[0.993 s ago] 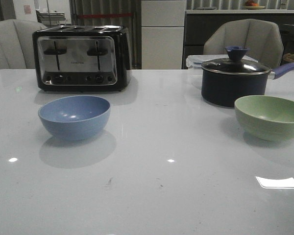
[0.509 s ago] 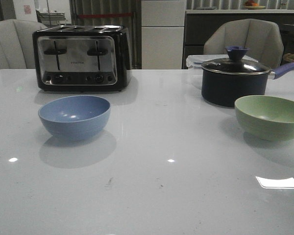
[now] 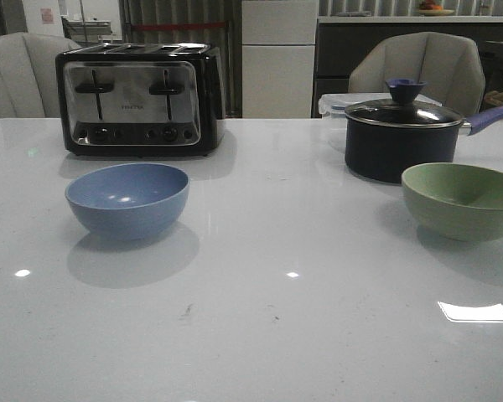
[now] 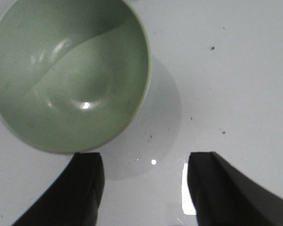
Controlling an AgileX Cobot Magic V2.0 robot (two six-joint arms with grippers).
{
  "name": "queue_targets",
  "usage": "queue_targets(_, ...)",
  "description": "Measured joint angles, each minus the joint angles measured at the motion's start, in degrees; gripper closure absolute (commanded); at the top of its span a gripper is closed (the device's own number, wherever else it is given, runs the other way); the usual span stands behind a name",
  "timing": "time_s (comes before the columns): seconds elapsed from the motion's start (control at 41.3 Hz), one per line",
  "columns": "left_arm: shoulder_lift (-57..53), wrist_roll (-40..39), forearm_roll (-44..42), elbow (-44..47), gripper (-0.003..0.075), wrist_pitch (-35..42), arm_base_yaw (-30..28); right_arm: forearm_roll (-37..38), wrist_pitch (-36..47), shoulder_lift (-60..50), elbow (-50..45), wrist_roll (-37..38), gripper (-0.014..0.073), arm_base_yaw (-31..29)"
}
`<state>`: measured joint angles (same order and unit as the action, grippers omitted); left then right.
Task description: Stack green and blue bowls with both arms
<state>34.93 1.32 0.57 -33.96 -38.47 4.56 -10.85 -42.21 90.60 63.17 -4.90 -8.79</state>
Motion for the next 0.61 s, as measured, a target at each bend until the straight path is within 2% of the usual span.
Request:
queue_targets(0.242,0.0,0.0,0.0,0.0,0.0194,0.0,0.0,-0.1,0.0,11.5,8.0,-0.1,0.0166,0.0)
queue_targets(0.533,0.0,0.0,0.0,0.0,0.0194,0.0,0.0,-0.2,-1.3,19.4,14.9,-0.1,0.02,0.0)
queue_targets(0.606,0.0,0.0,0.0,0.0,0.0194,0.0,0.0,-0.2,-2.1,20.7,16.3,-0.1,0.0232,0.0)
